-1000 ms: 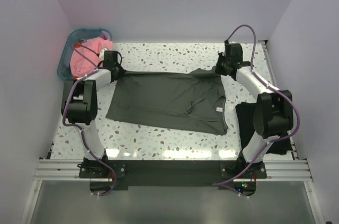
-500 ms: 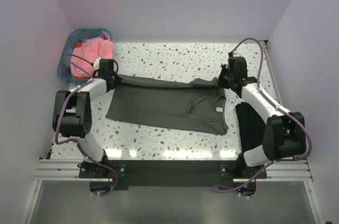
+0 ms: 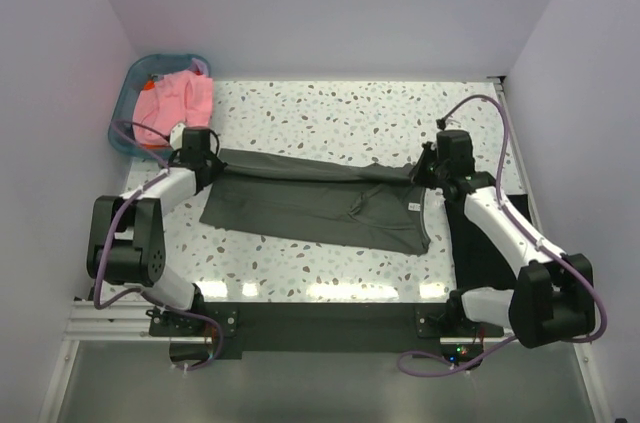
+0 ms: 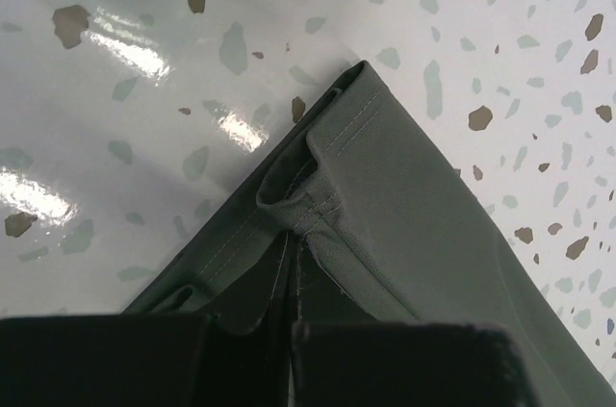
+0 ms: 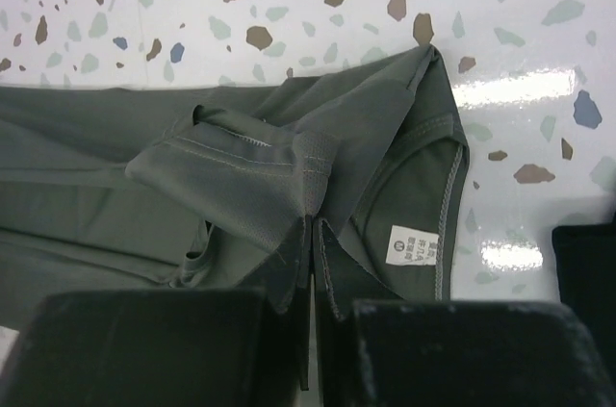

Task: Fold and stack the t-shirts
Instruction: Fold the tshirt

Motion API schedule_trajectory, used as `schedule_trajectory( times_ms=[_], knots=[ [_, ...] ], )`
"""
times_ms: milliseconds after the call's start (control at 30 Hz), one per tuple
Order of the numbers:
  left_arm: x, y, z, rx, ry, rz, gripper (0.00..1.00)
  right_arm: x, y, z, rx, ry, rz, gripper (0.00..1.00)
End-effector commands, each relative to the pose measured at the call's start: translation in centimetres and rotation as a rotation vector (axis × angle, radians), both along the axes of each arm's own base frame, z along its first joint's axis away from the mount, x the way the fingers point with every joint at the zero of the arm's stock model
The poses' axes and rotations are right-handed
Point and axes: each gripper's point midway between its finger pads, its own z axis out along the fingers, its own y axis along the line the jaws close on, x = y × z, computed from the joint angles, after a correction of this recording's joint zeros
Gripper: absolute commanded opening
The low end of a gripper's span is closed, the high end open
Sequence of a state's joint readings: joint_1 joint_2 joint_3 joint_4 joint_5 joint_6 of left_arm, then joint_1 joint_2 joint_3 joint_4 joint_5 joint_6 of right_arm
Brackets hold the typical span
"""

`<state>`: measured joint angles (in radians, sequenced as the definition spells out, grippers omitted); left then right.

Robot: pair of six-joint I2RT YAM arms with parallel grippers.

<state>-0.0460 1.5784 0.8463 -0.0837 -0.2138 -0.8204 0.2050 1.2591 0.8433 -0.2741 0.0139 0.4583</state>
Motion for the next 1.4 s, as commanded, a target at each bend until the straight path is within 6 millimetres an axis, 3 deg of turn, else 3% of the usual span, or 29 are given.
schedule_trajectory(
  times_ms=[0,267,367,467,533,600,867,967,1100,1133,1367],
  knots=[
    [0.0,0.7,1.5,0.003,-0.065,0.04,0.0,-0.7,0.2,1.0,0.026,-0.043,-0.014,0.0],
    [-2.4,0.6,0.1,-0.01,-0.051,0.034,0.0,-3.5,-0.2,-1.4,0.035,-0.007,-0.018,0.0],
    [-2.4,0.3,0.2,-0.019,-0.088,0.024,0.0,-4.3,-0.1,-2.7,0.042,0.015,-0.013,0.12],
    [-2.8,0.0,0.3,-0.035,-0.121,0.007,0.21,-4.8,-0.3,-3.1,0.042,0.015,-0.012,0.48],
    [-3.1,0.0,0.6,-0.033,-0.143,0.003,0.4,-5.0,-0.4,-2.7,0.042,0.001,-0.009,0.6],
    [-3.0,0.0,1.5,-0.031,-0.173,-0.001,0.5,-4.6,-0.3,-1.4,0.039,-0.034,0.0,0.67],
    [-2.0,-0.3,3.8,-0.012,-0.202,-0.026,0.48,-0.7,0.5,0.3,-0.018,-0.063,0.014,0.68],
    [-1.3,-1.1,4.2,-0.007,-0.202,-0.053,0.45,0.9,1.7,-0.3,-0.052,-0.041,0.018,0.62],
    [-0.5,-3.4,3.8,-0.022,-0.197,-0.123,0.42,2.8,4.8,-0.7,-0.075,-0.038,0.073,0.54],
    [-0.4,-4.3,3.7,-0.026,-0.193,-0.147,0.42,3.1,5.3,-2.1,-0.091,-0.006,0.083,0.52],
    [0.1,-6.7,2.1,-0.036,-0.158,-0.222,0.4,5.1,7.1,-4.8,-0.14,0.027,0.107,0.52]
  ],
)
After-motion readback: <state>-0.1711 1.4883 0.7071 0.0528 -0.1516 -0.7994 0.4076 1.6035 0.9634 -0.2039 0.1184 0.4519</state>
